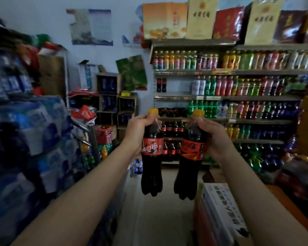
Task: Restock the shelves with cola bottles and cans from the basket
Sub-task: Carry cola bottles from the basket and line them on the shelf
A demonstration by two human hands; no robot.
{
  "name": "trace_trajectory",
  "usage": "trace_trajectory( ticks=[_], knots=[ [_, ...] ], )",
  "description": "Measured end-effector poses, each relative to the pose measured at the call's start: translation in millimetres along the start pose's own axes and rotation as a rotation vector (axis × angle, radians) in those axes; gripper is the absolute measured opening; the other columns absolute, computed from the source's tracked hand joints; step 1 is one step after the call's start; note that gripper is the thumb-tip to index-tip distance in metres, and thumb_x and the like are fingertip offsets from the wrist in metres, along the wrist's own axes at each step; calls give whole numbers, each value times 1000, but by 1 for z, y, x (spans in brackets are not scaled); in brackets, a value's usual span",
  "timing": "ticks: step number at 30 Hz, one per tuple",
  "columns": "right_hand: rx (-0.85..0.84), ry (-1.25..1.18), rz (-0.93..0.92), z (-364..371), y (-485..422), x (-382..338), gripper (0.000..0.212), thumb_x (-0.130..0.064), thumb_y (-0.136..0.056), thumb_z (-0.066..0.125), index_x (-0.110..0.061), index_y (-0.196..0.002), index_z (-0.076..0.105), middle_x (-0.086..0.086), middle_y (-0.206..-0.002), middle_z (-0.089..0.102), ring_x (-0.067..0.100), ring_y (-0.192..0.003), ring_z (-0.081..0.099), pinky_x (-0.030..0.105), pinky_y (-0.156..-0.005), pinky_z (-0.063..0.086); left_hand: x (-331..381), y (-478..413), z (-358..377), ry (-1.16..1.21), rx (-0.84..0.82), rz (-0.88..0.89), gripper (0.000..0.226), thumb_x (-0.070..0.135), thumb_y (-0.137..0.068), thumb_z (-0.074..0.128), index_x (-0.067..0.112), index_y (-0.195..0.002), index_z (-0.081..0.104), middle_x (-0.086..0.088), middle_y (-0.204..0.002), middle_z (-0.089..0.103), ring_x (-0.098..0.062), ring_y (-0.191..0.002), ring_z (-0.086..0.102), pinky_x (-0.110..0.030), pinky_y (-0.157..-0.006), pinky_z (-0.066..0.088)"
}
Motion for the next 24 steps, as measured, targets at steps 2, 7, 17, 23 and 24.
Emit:
trace_trajectory(
  ticks=[2, 7, 17, 23, 24],
  knots=[
    [-24, 14, 4, 16, -7, 10, 21, -13, -89, 56, -2, -104, 66, 9, -91, 71, 19, -80, 69, 31, -70, 54, 4, 0, -22, -2, 40, 3, 16, 10, -86, 60, -2, -91, 70, -15, -81, 70, -27, -76, 65, -38, -76, 51],
    [-95, 80, 29, 42, -17, 29, 20, -11, -95, 49, -3, -105, 64, 7, -92, 73, 19, -82, 71, 30, -66, 55, 12, -1, -56, -57, 40, 35, 22, 17, -90, 58, 1, -97, 70, -11, -88, 73, -26, -81, 69, -34, -69, 55],
    [-112, 139, 31, 53, -59, 50, 21, -12, -92, 51, -4, -106, 65, 7, -96, 72, 17, -83, 72, 32, -70, 52, 5, -48, -80, -52, 47, 13, 26, 18, -91, 58, -1, -107, 67, -14, -98, 71, -28, -88, 68, -36, -73, 53],
    [-56, 129, 51, 18, -105, 70, 25, -14, -91, 54, -3, -111, 65, 9, -102, 71, 22, -93, 69, 32, -72, 53, -28, -100, -72, -72, 50, -23, 23, 16, -91, 57, -1, -104, 67, -13, -96, 71, -27, -87, 68, -34, -72, 52],
    [-44, 137, 51, 10, -116, 74, 24, -13, -92, 54, -4, -110, 66, 9, -102, 71, 23, -96, 68, 34, -76, 52, -33, -110, -70, -78, 48, -26, 21, 15, -91, 57, 1, -102, 68, -13, -95, 72, -26, -84, 69, -34, -70, 53]
  ],
)
Point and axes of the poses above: each hand's wrist, its own y-axis away from the middle knuckle, its own z-axis out of the palm, x = y × z, the point moved 5 cm from there along -y, towards the middle knuckle
